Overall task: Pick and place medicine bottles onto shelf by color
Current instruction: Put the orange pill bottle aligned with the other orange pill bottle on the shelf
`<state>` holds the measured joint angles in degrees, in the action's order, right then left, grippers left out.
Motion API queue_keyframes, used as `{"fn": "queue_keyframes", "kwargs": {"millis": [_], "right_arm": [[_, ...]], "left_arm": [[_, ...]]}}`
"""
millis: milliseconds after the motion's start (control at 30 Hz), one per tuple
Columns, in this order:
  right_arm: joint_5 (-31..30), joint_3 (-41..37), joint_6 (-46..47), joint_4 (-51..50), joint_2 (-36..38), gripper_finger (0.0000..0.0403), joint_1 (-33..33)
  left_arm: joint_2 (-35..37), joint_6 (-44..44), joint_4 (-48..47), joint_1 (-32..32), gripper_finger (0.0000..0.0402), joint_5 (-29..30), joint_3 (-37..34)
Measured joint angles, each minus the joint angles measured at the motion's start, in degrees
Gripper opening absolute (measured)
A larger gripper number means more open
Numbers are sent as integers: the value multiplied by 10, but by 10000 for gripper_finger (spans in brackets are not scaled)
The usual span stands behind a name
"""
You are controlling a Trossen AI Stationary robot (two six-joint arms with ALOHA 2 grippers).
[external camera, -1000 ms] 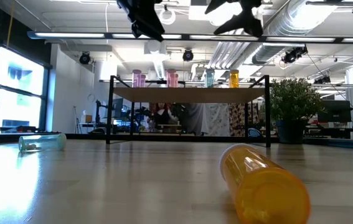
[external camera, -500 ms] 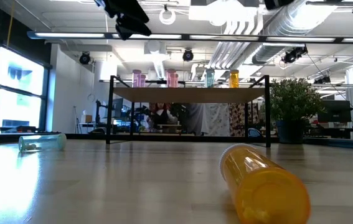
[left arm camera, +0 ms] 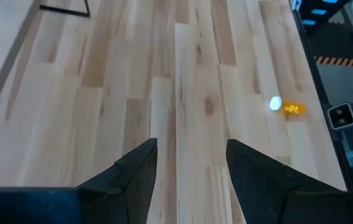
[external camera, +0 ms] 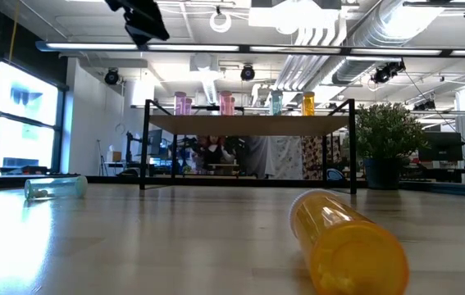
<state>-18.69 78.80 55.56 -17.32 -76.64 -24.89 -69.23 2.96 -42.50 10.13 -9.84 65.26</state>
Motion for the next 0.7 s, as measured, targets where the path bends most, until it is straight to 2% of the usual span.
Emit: {"fn": "queue_keyframes", "kwargs": {"millis": [133, 267, 533, 700], "right_arm": [[1, 80, -11, -112, -39, 207, -12], [36, 126, 50, -209, -87, 189, -20], [134, 132, 198, -234, -171, 181, -39], [153, 132, 293, -259, -216, 181, -41]], "left_arm": [[18, -1, -1, -12, 184, 0, 0], [29, -1, 1, -25, 184, 0, 0], [30, -16, 3, -20, 184, 20, 0], [30, -24, 1, -7, 184, 19, 0]]}}
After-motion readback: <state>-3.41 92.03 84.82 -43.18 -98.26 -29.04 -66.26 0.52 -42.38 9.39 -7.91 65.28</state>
